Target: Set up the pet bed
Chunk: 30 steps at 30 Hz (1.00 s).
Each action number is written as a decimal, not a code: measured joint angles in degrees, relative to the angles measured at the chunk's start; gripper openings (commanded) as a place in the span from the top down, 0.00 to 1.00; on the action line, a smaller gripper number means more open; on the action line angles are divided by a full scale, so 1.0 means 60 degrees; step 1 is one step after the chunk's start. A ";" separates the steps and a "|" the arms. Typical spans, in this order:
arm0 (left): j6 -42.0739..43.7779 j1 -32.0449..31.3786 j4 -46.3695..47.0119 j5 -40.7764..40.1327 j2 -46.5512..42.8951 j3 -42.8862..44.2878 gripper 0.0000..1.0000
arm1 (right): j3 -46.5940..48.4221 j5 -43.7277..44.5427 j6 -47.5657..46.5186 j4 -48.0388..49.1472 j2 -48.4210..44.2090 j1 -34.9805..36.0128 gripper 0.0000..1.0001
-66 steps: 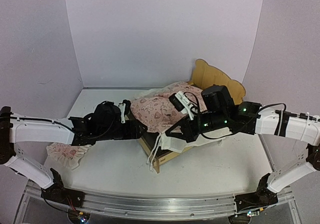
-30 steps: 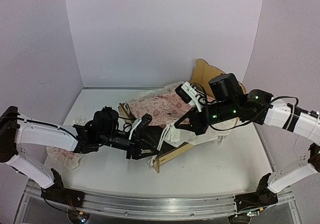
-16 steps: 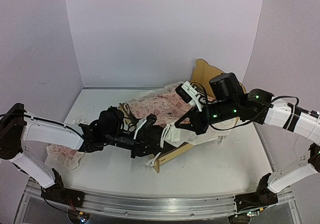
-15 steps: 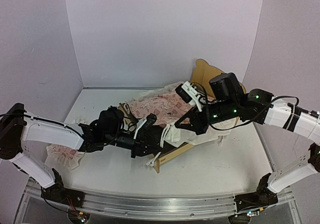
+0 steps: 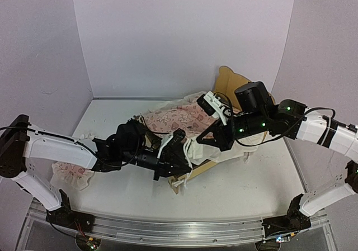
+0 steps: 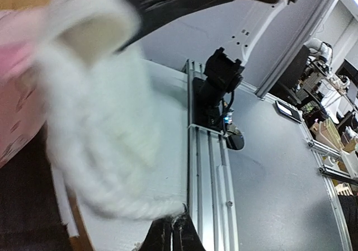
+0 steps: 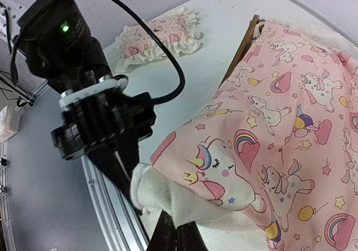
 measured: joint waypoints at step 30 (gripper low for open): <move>0.1206 -0.0543 -0.0288 -0.1628 0.0248 -0.0248 0.95 | -0.2098 0.0193 -0.1126 -0.0051 -0.1111 -0.0481 1.00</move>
